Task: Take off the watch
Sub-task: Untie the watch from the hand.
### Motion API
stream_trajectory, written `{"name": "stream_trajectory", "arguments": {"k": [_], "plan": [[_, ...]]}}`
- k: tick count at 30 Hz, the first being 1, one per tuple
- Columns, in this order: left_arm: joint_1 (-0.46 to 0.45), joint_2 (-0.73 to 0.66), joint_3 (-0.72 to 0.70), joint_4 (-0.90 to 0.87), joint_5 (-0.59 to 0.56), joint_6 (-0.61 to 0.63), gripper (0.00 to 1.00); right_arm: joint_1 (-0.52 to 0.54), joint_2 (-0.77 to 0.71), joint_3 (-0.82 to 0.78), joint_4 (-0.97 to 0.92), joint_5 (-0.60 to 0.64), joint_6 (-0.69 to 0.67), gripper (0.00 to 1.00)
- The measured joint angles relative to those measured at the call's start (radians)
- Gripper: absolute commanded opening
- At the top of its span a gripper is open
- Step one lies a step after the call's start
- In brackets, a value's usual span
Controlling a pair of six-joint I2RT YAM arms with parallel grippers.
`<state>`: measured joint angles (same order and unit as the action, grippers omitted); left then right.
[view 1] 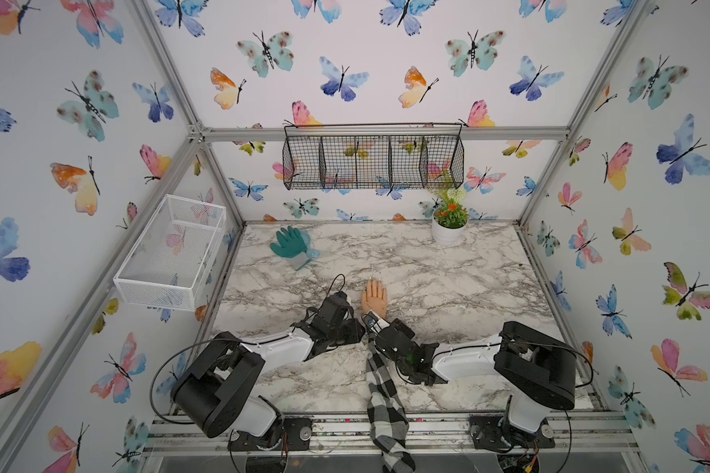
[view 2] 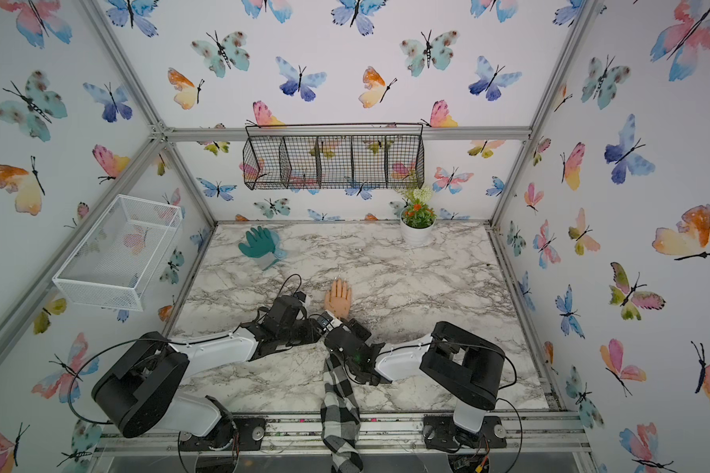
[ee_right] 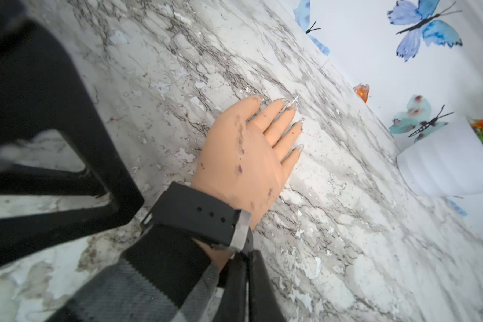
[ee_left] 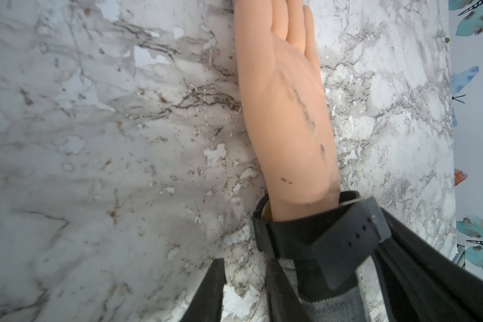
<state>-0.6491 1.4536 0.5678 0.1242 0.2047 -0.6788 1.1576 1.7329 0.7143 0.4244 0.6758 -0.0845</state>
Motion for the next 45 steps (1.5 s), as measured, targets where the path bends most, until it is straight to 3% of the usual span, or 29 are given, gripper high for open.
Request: {"name": "stream_trajectory", "arguments": {"k": [20, 31, 45], "plan": [[0.002, -0.025, 0.002, -0.002, 0.005, 0.0, 0.3, -0.053, -0.191, -0.022, -0.107, -0.216, 0.243, 0.03], [0.002, -0.135, 0.073, -0.002, 0.042, -0.023, 0.33, -0.066, -0.17, -0.022, -0.106, -0.267, 0.289, 0.03], [-0.041, 0.041, 0.19, -0.038, 0.061, -0.024, 0.31, -0.066, -0.153, -0.022, -0.102, -0.276, 0.31, 0.03]]}}
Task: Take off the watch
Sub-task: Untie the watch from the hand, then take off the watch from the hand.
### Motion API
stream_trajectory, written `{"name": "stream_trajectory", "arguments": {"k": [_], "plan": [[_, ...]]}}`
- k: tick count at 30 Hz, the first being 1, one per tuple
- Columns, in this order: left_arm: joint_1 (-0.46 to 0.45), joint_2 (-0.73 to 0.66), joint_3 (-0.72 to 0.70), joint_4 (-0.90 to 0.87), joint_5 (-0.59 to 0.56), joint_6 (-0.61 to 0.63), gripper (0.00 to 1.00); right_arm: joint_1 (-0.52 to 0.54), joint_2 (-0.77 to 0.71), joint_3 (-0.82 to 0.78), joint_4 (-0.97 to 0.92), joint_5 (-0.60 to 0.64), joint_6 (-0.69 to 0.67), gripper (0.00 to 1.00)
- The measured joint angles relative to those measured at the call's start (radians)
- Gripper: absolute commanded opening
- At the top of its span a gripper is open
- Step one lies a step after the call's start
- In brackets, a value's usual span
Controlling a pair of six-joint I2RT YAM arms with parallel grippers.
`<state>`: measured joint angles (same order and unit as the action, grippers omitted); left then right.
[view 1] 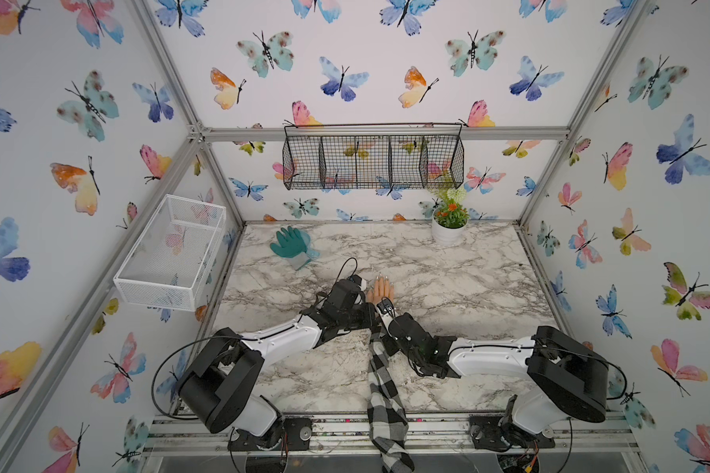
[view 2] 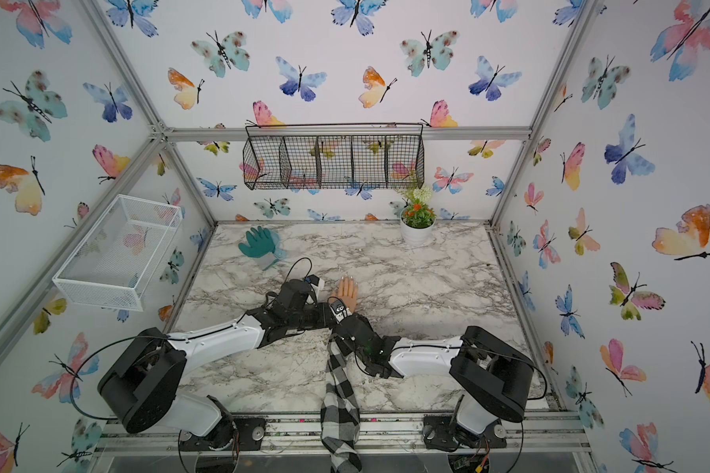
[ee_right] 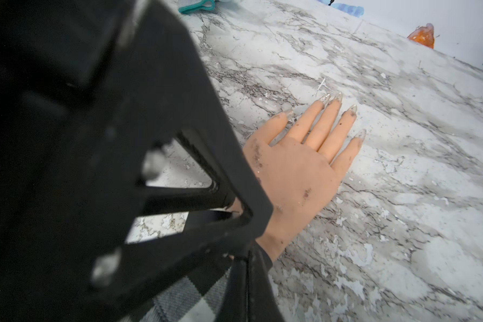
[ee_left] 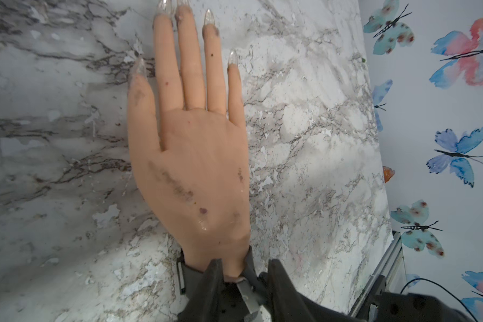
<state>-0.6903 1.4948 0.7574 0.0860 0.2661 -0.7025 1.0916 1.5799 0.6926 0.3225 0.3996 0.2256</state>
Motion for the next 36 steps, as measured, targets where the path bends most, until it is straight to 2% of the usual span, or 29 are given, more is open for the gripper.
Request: {"name": "stream_trajectory", "arguments": {"k": [6, 16, 25, 29, 36], "plan": [[-0.005, 0.016, 0.021, -0.062, -0.026, 0.016, 0.29, -0.02, 0.012, 0.0, 0.0, -0.007, 0.026, 0.02], [-0.006, 0.045, 0.004, -0.144, -0.068, 0.035, 0.28, -0.124, -0.013, -0.043, 0.014, -0.071, 0.16, 0.03], [-0.006, 0.053, -0.014, -0.166, -0.084, 0.045, 0.28, -0.184, -0.077, -0.12, 0.127, -0.229, 0.326, 0.03], [-0.005, 0.047, -0.015, -0.166, -0.087, 0.047, 0.29, -0.184, -0.026, -0.014, 0.034, -0.234, 0.327, 0.03], [-0.005, -0.002, -0.013, -0.165, -0.087, 0.047, 0.29, -0.184, -0.021, 0.015, -0.024, -0.192, 0.294, 0.03]]}}
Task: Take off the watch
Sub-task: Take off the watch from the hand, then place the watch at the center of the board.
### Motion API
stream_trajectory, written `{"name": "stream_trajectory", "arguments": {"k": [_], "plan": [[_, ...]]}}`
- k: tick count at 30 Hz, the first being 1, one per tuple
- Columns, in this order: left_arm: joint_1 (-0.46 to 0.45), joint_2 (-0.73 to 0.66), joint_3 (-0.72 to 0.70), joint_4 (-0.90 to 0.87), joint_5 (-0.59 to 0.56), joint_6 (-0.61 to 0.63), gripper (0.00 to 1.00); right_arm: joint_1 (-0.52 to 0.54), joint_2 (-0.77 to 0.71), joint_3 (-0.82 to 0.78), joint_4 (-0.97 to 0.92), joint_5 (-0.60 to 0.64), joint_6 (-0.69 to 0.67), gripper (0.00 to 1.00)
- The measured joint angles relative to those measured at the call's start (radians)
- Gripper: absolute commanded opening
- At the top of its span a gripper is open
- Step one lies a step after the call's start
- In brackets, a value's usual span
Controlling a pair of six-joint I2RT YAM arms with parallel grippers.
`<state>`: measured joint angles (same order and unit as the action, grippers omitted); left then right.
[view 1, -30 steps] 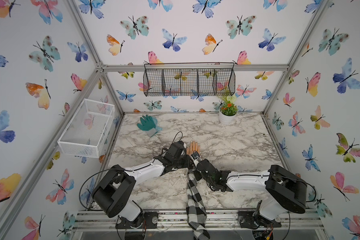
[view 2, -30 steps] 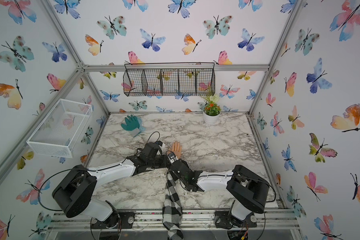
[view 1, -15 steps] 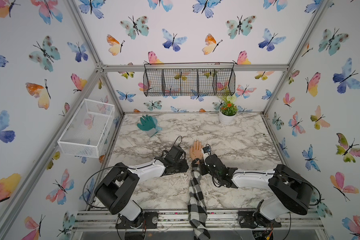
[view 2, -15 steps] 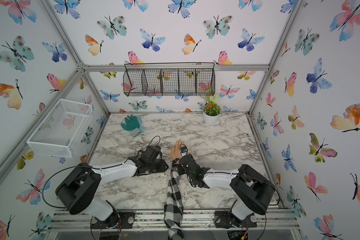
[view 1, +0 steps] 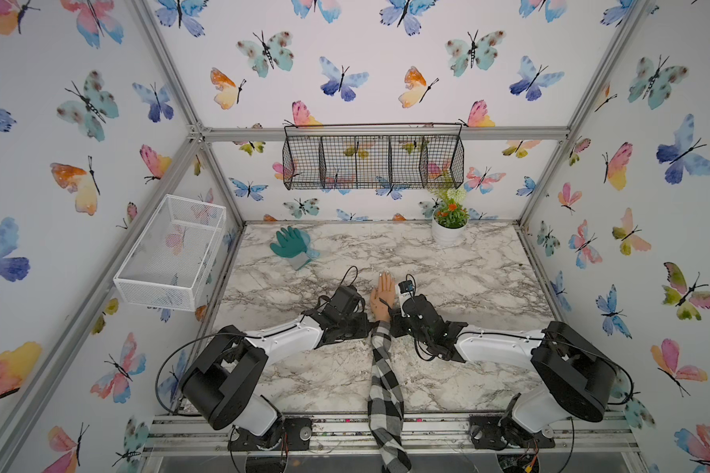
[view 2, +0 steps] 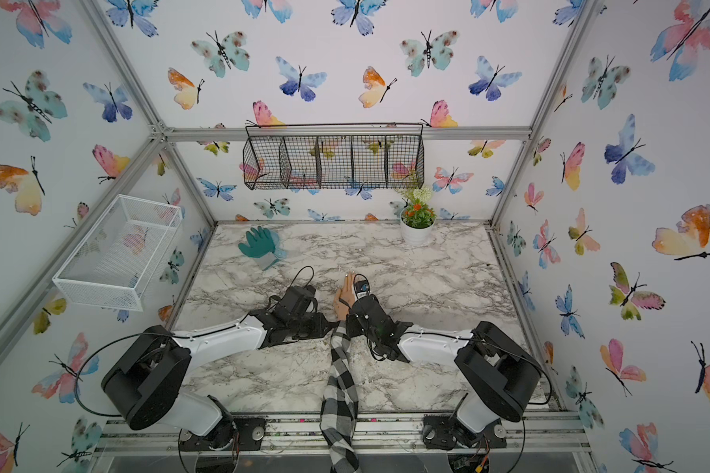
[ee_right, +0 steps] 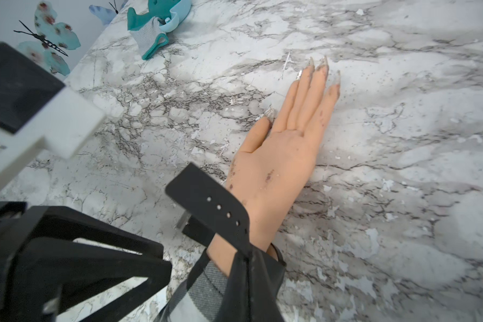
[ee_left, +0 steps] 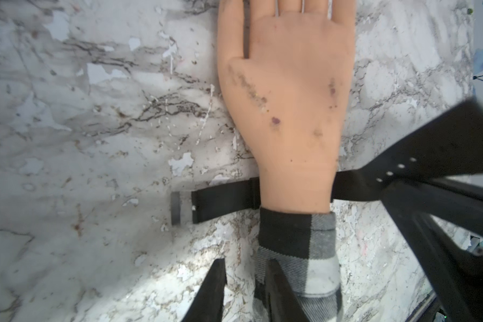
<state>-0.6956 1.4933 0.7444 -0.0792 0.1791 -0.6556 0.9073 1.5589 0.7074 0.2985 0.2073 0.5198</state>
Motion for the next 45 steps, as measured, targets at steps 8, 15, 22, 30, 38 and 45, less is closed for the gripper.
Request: {"name": "stream_trajectory", "arguments": {"k": [8, 15, 22, 30, 38, 45], "plan": [[0.001, -0.015, 0.053, 0.013, 0.0, -0.001, 0.29, 0.0, -0.032, -0.002, -0.014, 0.034, 0.001, 0.03], [0.001, -0.018, 0.056, 0.014, 0.0, -0.001, 0.29, -0.024, -0.132, -0.001, -0.051, 0.106, 0.003, 0.03], [0.003, -0.031, 0.048, 0.013, -0.003, -0.001, 0.29, -0.164, -0.193, -0.045, -0.094, 0.138, 0.002, 0.03], [0.02, -0.05, 0.048, 0.006, -0.01, 0.0, 0.3, -0.314, -0.225, -0.151, -0.089, 0.138, -0.008, 0.03], [0.057, -0.096, 0.051, -0.026, -0.029, 0.005, 0.3, -0.326, -0.256, -0.252, -0.099, 0.15, 0.023, 0.4], [0.132, -0.152, 0.101, -0.083, -0.053, 0.031, 0.39, -0.388, -0.378, -0.264, -0.143, 0.203, 0.042, 0.82]]}}
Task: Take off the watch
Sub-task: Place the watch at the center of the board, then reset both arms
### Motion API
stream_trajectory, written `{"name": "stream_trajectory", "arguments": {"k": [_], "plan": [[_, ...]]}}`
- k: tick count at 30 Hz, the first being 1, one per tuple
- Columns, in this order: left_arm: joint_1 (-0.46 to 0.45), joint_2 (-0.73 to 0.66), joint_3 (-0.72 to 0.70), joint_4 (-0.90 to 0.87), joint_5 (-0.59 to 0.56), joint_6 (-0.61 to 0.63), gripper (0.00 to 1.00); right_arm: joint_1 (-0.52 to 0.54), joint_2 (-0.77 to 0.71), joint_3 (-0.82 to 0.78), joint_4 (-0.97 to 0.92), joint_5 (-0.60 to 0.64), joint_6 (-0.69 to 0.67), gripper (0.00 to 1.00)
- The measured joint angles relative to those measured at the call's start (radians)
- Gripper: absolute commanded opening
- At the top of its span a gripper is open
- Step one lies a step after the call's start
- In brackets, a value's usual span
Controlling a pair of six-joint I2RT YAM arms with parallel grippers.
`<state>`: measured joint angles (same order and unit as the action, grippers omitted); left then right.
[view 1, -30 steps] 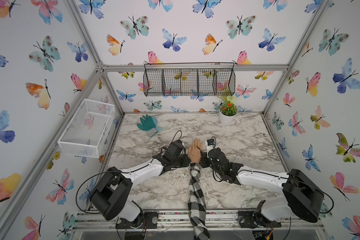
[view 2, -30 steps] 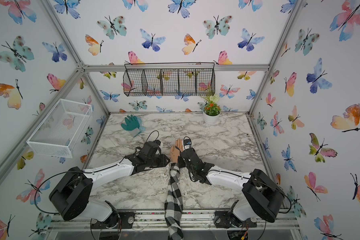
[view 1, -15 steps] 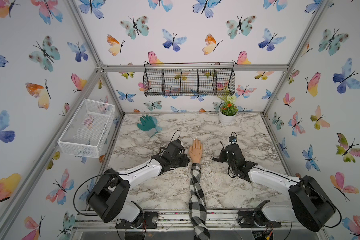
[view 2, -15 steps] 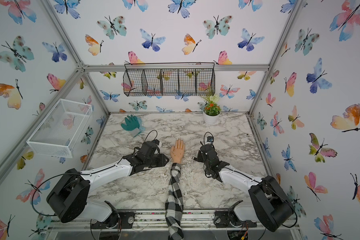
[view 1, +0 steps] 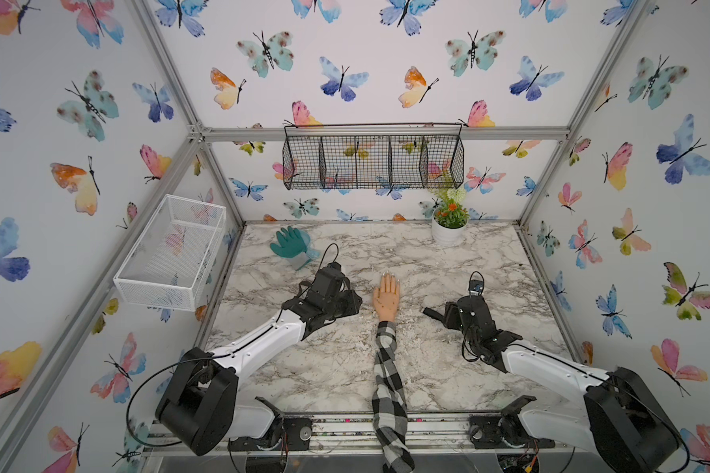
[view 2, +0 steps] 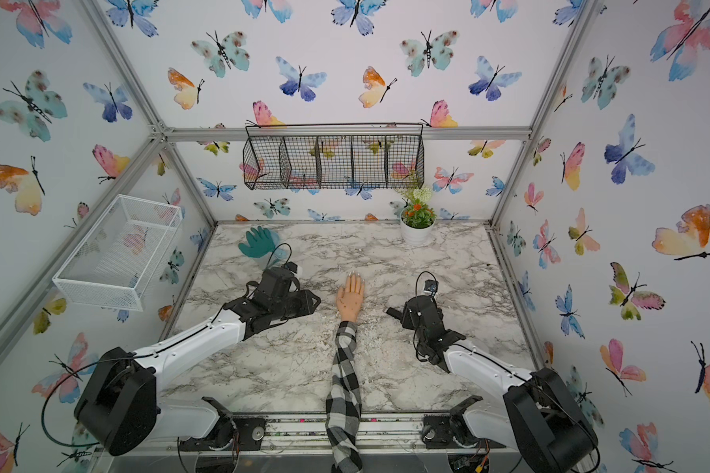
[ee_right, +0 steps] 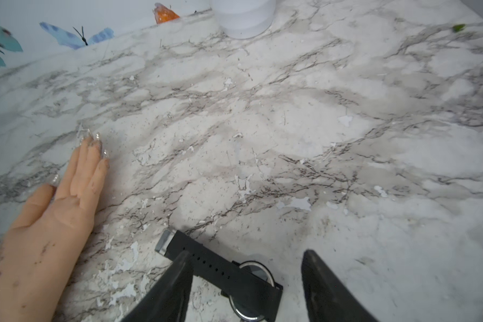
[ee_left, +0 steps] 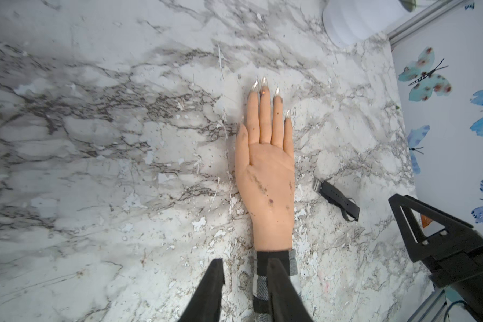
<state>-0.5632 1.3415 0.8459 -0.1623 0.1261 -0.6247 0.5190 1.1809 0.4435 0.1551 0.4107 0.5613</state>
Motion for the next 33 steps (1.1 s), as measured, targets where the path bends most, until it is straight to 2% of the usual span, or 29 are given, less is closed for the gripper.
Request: {"name": "stream_trajectory", "arguments": {"k": [2, 4, 6, 8, 9, 10, 11, 16, 19, 23, 26, 31, 33], "plan": [[0.024, -0.02, 0.014, -0.021, -0.02, 0.015, 0.48, -0.023, -0.025, 0.001, -0.018, 0.01, -0.002, 0.9], [0.05, -0.041, 0.023, -0.04, -0.046, 0.027, 0.66, -0.051, -0.046, 0.009, -0.04, 0.012, -0.003, 0.98], [0.092, -0.07, 0.029, -0.06, -0.094, 0.047, 0.77, -0.072, -0.051, 0.037, -0.07, 0.012, -0.014, 0.98], [0.133, -0.099, 0.029, -0.075, -0.15, 0.063, 0.83, -0.09, -0.041, 0.088, -0.095, 0.017, -0.024, 0.99], [0.16, -0.119, 0.028, -0.08, -0.196, 0.076, 0.87, -0.098, -0.032, 0.12, -0.103, 0.026, -0.033, 0.99], [0.177, -0.134, 0.026, -0.081, -0.233, 0.089, 0.96, -0.105, -0.024, 0.146, -0.103, 0.037, -0.043, 0.98], [0.194, -0.156, 0.017, -0.071, -0.283, 0.111, 0.98, -0.115, -0.014, 0.173, -0.097, 0.055, -0.059, 0.98], [0.212, -0.299, -0.148, 0.115, -0.52, 0.265, 0.98, -0.217, 0.0, 0.171, 0.034, 0.088, -0.164, 0.98], [0.242, -0.348, -0.283, 0.261, -0.6, 0.351, 0.98, -0.269, 0.036, 0.116, 0.16, 0.118, -0.259, 0.98], [0.335, -0.371, -0.455, 0.454, -0.614, 0.437, 0.98, -0.317, 0.163, 0.04, 0.363, 0.11, -0.365, 0.99], [0.396, -0.357, -0.557, 0.602, -0.592, 0.485, 0.98, -0.34, 0.246, -0.08, 0.566, 0.076, -0.42, 0.98], [0.438, -0.211, -0.681, 0.92, -0.524, 0.551, 0.98, -0.358, 0.401, -0.258, 0.939, -0.046, -0.506, 0.98], [0.448, -0.113, -0.712, 1.041, -0.488, 0.568, 0.98, -0.364, 0.421, -0.258, 0.977, -0.099, -0.529, 0.99]]}}
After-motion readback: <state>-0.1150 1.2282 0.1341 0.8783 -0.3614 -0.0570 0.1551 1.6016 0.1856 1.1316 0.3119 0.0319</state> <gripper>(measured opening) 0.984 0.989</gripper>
